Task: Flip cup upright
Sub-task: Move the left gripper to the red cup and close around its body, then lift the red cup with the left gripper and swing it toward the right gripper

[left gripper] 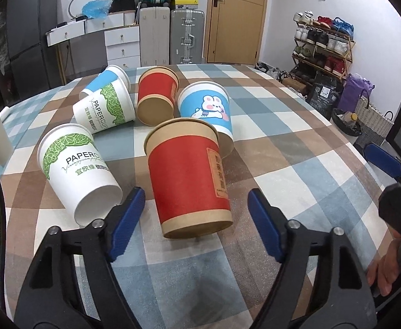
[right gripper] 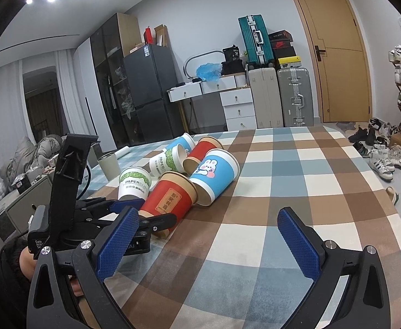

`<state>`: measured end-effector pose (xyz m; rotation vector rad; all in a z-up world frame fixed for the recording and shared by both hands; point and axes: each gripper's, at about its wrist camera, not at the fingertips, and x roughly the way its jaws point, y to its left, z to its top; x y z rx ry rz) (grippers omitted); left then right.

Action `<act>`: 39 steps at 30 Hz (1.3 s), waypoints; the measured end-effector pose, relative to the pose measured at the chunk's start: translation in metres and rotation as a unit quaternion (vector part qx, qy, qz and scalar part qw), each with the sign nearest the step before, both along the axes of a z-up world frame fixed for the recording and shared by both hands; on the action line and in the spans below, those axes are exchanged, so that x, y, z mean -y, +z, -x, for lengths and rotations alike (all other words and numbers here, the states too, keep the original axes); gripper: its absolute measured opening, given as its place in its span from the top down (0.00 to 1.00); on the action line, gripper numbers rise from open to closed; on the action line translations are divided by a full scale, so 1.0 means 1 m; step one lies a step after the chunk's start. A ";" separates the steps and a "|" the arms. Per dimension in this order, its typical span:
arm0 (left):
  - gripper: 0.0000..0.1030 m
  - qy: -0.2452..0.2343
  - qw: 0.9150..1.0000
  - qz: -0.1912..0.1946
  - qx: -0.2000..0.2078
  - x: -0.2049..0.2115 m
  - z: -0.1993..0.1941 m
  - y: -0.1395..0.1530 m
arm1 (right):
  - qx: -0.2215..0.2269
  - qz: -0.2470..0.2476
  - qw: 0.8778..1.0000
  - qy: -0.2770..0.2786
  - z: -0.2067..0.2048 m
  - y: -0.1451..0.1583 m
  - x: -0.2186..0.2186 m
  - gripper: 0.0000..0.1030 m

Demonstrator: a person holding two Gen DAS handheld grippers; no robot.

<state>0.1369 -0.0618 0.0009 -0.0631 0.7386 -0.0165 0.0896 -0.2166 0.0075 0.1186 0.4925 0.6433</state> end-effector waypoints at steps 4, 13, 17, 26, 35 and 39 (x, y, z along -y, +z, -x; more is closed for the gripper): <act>0.46 -0.003 1.000 0.002 -0.008 -0.001 -0.001 -0.002 | -0.002 0.005 1.000 0.005 0.001 -0.001 -0.004 0.00; 0.47 0.014 1.000 0.022 0.010 -0.012 0.017 0.003 | -0.007 0.008 1.000 0.016 -0.001 -0.006 -0.010 0.00; 0.48 0.022 0.999 0.029 0.022 -0.017 0.031 0.004 | -0.007 0.010 1.000 0.019 -0.001 -0.007 -0.013 0.00; 0.48 0.028 0.998 0.031 0.043 -0.020 0.062 0.011 | -0.008 0.011 0.999 0.033 0.002 -0.009 -0.020 0.00; 0.48 0.039 0.996 0.032 0.068 -0.024 0.107 0.021 | -0.023 0.005 0.999 0.049 0.004 -0.013 -0.031 0.00; 0.48 0.040 0.996 0.037 0.071 -0.026 0.126 0.020 | -0.024 0.009 0.998 0.055 0.007 -0.012 -0.037 0.00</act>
